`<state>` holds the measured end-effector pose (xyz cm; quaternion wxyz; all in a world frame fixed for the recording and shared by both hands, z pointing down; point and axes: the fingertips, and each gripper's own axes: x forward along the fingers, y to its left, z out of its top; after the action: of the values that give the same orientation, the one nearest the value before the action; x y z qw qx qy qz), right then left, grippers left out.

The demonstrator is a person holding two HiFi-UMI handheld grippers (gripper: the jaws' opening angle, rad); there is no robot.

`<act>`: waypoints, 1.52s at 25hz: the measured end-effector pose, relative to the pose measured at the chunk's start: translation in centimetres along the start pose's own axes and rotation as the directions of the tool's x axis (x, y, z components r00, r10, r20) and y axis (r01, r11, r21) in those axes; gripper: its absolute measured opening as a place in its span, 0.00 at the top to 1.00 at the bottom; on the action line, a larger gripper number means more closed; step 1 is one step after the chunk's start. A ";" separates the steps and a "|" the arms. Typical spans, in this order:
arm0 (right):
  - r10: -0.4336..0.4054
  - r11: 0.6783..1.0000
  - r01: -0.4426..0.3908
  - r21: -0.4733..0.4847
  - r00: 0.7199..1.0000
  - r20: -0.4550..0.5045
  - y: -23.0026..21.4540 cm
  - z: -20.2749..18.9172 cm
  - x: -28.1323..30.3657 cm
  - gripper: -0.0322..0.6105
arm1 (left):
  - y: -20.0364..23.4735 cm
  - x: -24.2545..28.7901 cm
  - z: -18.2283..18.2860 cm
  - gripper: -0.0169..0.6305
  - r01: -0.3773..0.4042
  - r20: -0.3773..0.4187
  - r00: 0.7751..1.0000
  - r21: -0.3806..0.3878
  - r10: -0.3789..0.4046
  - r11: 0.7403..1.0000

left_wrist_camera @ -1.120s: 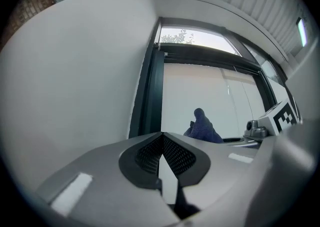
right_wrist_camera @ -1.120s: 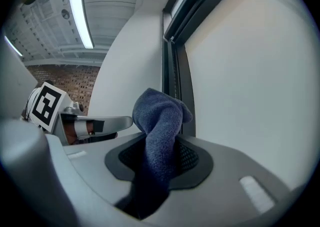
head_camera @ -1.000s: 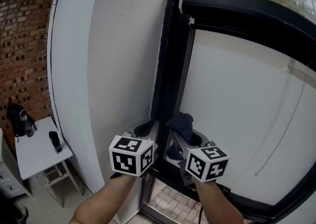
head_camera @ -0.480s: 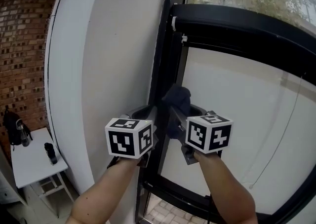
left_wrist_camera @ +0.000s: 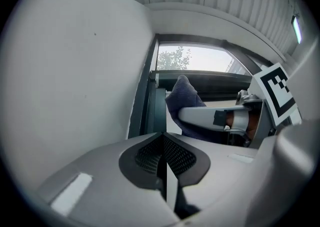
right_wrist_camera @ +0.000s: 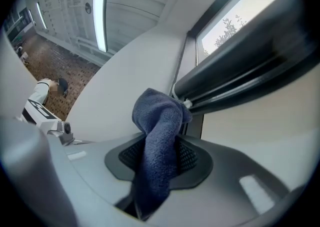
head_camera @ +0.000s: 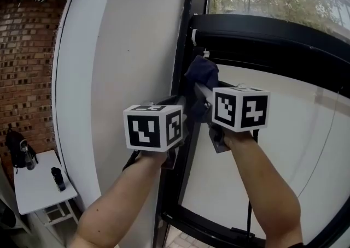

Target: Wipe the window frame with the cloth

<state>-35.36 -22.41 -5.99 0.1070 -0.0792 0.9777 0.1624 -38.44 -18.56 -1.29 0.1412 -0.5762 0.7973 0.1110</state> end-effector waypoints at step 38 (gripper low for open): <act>-0.131 0.991 0.131 0.004 0.988 0.087 -4.1 10.1 2.5 0.75 | -0.9 3.0 6.8 0.98 0.045 0.093 0.994 0.063 -0.051 0.997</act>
<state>-35.18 -23.13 -17.11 0.1600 -0.1362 0.9646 0.1595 -37.80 -19.22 -8.71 0.1988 -0.5849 0.7786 0.1103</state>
